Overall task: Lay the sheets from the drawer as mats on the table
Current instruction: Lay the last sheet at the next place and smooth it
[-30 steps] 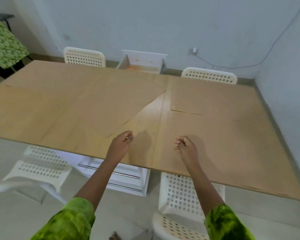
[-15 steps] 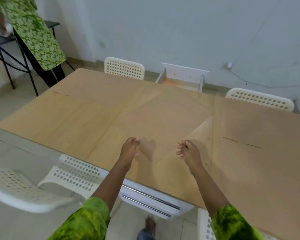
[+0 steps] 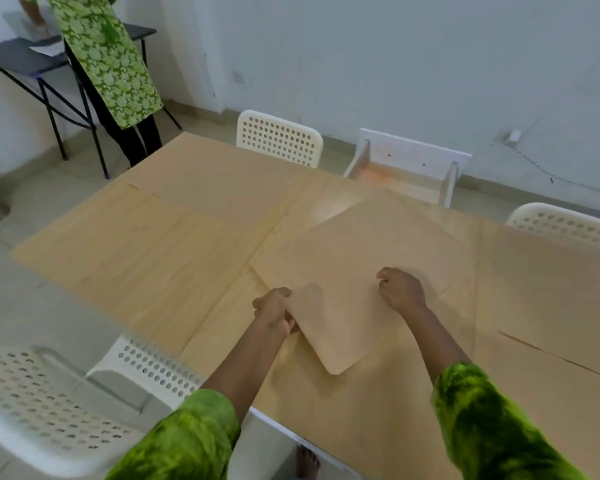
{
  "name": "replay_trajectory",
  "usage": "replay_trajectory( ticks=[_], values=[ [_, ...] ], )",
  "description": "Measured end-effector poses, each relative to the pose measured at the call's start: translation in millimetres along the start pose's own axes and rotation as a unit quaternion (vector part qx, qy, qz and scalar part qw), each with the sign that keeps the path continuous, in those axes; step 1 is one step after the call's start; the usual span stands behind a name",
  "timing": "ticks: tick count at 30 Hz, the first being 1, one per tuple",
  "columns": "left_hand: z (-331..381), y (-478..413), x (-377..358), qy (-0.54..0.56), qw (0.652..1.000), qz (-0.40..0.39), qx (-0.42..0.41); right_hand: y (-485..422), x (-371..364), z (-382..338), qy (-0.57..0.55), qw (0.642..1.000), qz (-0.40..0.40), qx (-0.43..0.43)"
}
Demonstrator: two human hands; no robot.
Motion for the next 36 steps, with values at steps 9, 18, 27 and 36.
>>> replay_trajectory(
  ticks=[9, 18, 27, 36],
  values=[
    [-1, 4, -24, -0.1, 0.984, -0.078, -0.128, -21, 12, 1, -0.102, 0.994, -0.026, -0.04],
    [94, -39, 51, -0.014, 0.977, -0.163, -0.14, -60, 35, 14, -0.127, 0.986, 0.029, -0.106],
    [167, -53, 140, -0.06, 0.958, -0.227, -0.165, -44, 23, -17, -0.424, 0.891, -0.017, -0.162],
    [232, -72, 264, -0.089, 0.954, -0.223, -0.183, 43, -36, -121, -0.585, 0.793, 0.018, -0.169]
  ],
)
Point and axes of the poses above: each hand's wrist, its own y-axis away from the middle knuckle, its own x-axis out of the back of the hand, z = x × y, the point moved 1 cm from there along -y, towards the middle knuckle, and after that the axes turned 6 degrees about z, right-handed, at the moved point
